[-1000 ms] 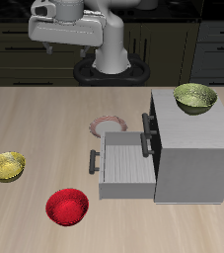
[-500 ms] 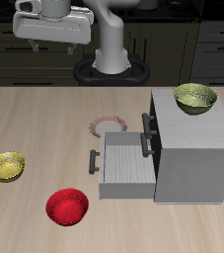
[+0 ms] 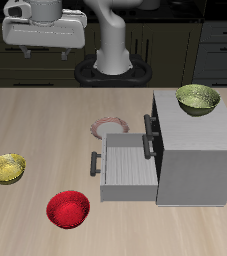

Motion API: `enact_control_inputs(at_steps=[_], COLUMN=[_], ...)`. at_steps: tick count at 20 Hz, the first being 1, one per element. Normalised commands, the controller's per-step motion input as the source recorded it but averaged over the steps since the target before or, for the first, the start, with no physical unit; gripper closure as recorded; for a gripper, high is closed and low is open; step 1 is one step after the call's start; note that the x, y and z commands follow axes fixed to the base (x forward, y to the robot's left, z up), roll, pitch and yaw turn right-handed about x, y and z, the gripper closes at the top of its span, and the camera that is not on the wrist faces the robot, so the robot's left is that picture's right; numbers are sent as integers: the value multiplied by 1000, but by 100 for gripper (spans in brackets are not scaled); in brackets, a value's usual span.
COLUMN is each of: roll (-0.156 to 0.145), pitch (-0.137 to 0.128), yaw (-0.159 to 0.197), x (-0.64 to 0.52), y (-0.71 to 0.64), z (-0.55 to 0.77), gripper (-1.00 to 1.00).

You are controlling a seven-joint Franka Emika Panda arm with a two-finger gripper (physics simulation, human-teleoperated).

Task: Place the yellow bowl in the bottom drawer of the white cabinet and close the drawer

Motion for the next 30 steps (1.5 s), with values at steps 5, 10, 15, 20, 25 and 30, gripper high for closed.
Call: enact_control_inputs(at_steps=[5,10,15,20,25,30], roll=[17,-6,-5,-15,-11,-20], pitch=[16,8,12,0,-3,-2], yaw=[14,3,4,3,4,6], x=[279,310,227,263,272,169], y=[14,-77,-99,-119,-112,-69], z=[-48,-69,-54,-47,-24,13], gripper=[-100,-100,-100,-100,-100,-100])
